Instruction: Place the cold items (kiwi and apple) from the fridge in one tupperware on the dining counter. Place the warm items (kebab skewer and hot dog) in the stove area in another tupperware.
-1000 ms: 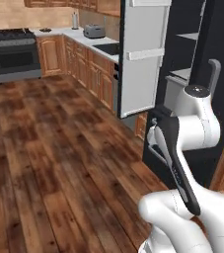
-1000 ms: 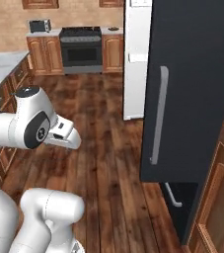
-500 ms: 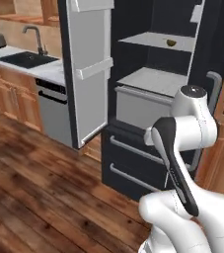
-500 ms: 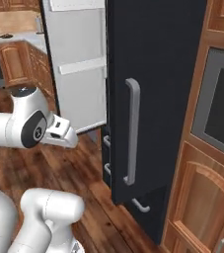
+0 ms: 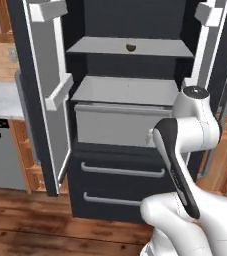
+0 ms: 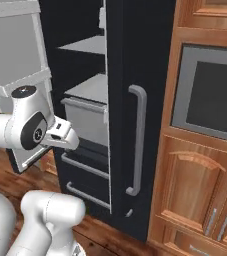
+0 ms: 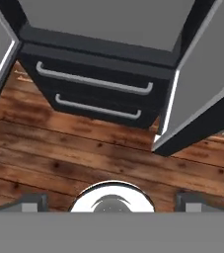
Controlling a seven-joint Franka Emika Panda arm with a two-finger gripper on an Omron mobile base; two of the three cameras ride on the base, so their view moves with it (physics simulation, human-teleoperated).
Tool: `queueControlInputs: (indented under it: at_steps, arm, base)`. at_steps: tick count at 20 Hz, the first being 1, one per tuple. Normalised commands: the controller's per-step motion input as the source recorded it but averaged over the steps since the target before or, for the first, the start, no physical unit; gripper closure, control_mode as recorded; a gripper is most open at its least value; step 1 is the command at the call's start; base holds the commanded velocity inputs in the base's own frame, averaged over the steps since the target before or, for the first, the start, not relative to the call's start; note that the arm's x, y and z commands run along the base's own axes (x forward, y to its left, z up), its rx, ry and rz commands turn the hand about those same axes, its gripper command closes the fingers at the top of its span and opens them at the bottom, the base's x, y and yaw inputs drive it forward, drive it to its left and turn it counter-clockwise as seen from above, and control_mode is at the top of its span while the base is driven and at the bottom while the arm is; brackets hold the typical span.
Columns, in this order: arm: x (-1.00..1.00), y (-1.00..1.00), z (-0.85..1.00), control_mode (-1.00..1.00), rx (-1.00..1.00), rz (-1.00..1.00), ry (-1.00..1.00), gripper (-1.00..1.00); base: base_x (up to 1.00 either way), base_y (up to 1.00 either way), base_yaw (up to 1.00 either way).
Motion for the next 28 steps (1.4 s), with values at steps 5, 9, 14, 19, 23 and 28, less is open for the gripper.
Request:
queueControlInputs:
  at_steps: [5,9,14,19,23,28]
  arm:
    - [0.0,0.0,0.0,1.0,0.0,0.0,0.0,-1.0]
    - [0.0,0.0,0.0,1.0,0.0,0.0,0.0,-1.0]
    - [0.0,0.0,0.0,1.0,0.0,0.0,0.0,-1.0]
    - [0.0,0.0,0.0,1.0,0.0,0.0,0.0,-1.0]
    - [0.0,0.0,0.0,1.0,0.0,0.0,0.0,-1.0]
    - [0.0,0.0,0.0,1.0,0.0,0.0,0.0,-1.0]
  base:
    - [0.51,0.54,-0.65]
    - [0.52,0.59,-0.65]
    - [0.38,0.56,-0.51]
    - [0.19,0.28,0.12]
    - [0.45,0.21,0.5]
    - [0.55,0.23,0.14]
